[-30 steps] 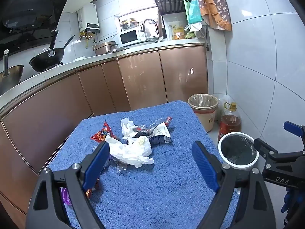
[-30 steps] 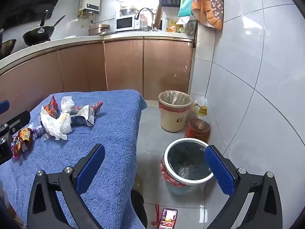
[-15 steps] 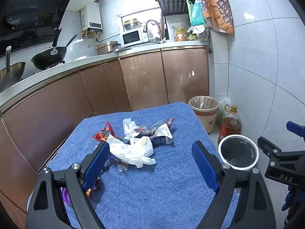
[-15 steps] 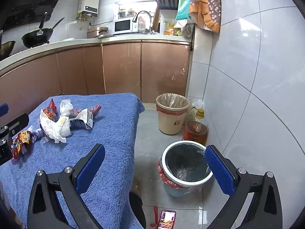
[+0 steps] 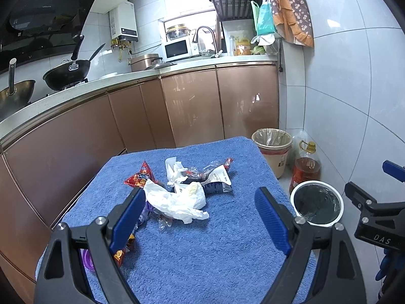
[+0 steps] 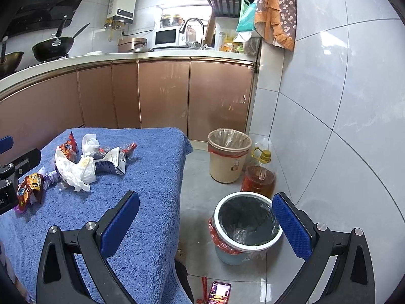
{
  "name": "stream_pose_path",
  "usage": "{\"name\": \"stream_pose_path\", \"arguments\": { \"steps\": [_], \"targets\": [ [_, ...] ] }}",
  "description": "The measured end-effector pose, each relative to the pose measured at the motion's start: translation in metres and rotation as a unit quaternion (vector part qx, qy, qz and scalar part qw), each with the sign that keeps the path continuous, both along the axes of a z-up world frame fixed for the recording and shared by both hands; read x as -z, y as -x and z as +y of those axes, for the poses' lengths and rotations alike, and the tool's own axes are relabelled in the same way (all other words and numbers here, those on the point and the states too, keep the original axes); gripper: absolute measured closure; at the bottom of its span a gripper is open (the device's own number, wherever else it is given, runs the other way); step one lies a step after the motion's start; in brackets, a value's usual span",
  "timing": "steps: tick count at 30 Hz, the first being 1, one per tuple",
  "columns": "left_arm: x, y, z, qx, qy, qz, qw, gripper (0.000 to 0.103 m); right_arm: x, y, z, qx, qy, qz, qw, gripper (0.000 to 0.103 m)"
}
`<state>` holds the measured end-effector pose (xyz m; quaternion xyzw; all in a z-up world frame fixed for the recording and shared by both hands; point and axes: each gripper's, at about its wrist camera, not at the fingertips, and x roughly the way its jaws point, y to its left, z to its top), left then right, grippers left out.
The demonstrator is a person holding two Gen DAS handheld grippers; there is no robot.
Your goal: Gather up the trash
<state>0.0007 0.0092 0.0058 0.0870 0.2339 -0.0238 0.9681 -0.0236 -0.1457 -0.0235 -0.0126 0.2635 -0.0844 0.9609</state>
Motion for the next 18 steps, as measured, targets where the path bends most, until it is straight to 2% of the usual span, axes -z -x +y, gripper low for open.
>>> {"name": "stream_pose_path", "arguments": {
  "steps": [18],
  "targets": [
    [0.0, -0.015, 0.005, 0.028, 0.022, 0.025, 0.999, 0.015, -0.004, -0.009, -0.001, 0.0, 0.003, -0.006, 1.0, 0.0]
  ]
}}
